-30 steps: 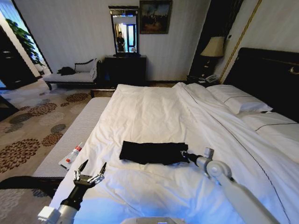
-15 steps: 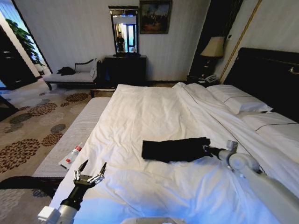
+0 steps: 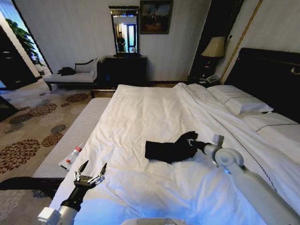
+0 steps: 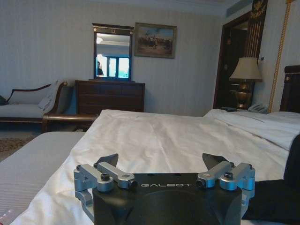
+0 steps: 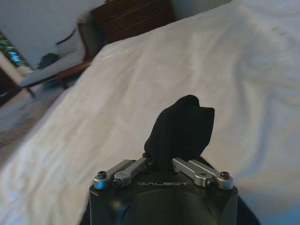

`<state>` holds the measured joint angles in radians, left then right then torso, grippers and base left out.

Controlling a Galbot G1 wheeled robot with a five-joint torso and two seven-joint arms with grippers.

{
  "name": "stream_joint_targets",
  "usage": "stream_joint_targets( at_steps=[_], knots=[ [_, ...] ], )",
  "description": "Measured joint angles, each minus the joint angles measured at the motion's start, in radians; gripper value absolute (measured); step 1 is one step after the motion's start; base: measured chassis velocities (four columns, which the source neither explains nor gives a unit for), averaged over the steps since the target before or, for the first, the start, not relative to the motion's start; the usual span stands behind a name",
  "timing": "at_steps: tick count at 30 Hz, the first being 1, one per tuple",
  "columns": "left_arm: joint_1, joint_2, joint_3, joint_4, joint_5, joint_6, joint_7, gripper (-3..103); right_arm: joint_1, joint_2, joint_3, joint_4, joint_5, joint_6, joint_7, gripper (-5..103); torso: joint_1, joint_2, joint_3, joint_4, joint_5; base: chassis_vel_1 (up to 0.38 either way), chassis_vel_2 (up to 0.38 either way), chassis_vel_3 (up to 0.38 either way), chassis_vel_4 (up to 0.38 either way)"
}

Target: Fold the clothes on the bed.

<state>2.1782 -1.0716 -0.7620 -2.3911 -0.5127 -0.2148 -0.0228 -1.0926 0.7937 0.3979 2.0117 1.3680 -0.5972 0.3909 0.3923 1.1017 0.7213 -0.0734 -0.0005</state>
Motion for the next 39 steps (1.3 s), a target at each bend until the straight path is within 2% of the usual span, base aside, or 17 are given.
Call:
stream_joint_targets(
  at_steps=[3, 4, 8, 9, 14, 31, 39],
  knots=[
    [0.000, 0.000, 0.000, 0.000, 0.000, 0.000, 0.000, 100, 0.053, 0.049, -0.091, -0.023, -0.020, 0.000, 0.017, 4, 0.000, 0.000, 0.000, 0.0000, 0.0001, 0.000, 0.000, 0.000, 0.000],
    [0.000, 0.000, 0.000, 0.000, 0.000, 0.000, 0.000, 100, 0.053, 0.049, -0.091, -0.023, -0.020, 0.000, 0.017, 4, 0.000, 0.000, 0.000, 0.0000, 0.0001, 0.000, 0.000, 0.000, 0.000],
    [0.000, 0.000, 0.000, 0.000, 0.000, 0.000, 0.000, 100, 0.131, 0.127, -0.221, -0.115, -0.073, 0.006, 0.031, 4, 0.000, 0.000, 0.000, 0.0002, 0.0004, 0.000, 0.000, 0.000, 0.000],
    [0.000, 0.000, 0.000, 0.000, 0.000, 0.000, 0.000, 100, 0.131, 0.127, -0.221, -0.115, -0.073, 0.006, 0.031, 4, 0.000, 0.000, 0.000, 0.0002, 0.0004, 0.000, 0.000, 0.000, 0.000],
    [0.000, 0.000, 0.000, 0.000, 0.000, 0.000, 0.000, 100, 0.170, 0.182, -0.286, -0.203, -0.209, 0.038, -0.006, 4, 0.000, 0.000, 0.000, 0.0001, 0.0004, 0.000, 0.000, 0.000, 0.000],
    [0.000, 0.000, 0.000, 0.000, 0.000, 0.000, 0.000, 100, 0.138, 0.180, -0.311, -0.197, -0.295, 0.043, -0.044, 4, 0.000, 0.000, 0.000, -0.0001, 0.0004, 0.000, 0.000, 0.000, 0.000],
    [0.000, 0.000, 0.000, 0.000, 0.000, 0.000, 0.000, 100, 0.150, 0.173, -0.367, -0.178, -0.333, 0.043, -0.057, 4, 0.000, 0.000, 0.000, 0.0000, 0.0004, 0.000, 0.000, 0.000, 0.000]
  ],
)
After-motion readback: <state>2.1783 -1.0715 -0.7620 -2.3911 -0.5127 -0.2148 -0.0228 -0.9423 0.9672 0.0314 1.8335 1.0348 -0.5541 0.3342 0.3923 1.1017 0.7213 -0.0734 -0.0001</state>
